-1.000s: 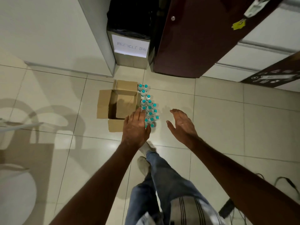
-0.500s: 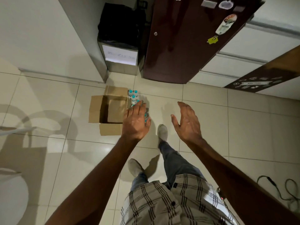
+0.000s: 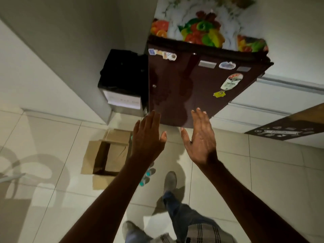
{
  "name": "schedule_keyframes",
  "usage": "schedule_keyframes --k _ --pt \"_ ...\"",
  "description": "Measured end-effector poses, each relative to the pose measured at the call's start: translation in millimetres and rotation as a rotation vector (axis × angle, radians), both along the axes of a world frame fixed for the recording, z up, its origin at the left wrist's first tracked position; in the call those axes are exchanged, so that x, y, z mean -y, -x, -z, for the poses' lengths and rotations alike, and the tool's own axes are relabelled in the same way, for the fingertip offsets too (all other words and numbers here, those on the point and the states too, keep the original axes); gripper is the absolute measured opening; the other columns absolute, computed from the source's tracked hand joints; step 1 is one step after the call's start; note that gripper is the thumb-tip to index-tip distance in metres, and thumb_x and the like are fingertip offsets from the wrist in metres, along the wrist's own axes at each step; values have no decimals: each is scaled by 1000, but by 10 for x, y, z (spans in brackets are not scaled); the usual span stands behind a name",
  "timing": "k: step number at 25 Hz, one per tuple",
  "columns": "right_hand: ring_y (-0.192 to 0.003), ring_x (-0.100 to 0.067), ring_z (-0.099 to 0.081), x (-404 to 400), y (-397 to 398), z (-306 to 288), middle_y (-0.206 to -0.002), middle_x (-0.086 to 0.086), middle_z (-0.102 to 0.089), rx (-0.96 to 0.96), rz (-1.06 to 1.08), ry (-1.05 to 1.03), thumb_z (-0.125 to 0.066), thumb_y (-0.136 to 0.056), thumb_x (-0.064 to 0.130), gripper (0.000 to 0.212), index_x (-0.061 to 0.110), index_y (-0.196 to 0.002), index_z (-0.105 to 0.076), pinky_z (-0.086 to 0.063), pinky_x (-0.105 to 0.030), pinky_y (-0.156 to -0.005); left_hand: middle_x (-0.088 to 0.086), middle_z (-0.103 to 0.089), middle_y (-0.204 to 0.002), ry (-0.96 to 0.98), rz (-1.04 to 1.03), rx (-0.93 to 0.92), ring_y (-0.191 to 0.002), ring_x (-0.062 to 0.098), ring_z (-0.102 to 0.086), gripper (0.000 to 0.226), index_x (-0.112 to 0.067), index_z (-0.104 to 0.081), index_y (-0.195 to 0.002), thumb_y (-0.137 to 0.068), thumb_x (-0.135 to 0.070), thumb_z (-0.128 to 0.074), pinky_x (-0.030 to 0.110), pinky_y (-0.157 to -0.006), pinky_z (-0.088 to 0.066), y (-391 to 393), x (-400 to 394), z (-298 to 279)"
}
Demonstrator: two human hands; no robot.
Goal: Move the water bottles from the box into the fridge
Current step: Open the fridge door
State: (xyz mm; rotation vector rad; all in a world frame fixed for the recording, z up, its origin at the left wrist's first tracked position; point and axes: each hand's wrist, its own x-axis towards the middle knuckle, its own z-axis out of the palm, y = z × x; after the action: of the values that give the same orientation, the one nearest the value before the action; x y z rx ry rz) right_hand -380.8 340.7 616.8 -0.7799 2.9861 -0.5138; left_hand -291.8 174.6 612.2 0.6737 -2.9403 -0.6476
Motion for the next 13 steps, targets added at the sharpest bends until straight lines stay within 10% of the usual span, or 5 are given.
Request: schedule_keyframes --k 13 --pt "-155 -30 -14 645 2216 -272 -167 -9 -19 -124 -56 174 -42 -101 59 74 15 -158 -26 -29 -51 -121 11 -42 -153 184 -19 -201 -140 29 -41 63 -13 -38 -147 -93 -43 -53 48 -114 -37 2238 656 -356"
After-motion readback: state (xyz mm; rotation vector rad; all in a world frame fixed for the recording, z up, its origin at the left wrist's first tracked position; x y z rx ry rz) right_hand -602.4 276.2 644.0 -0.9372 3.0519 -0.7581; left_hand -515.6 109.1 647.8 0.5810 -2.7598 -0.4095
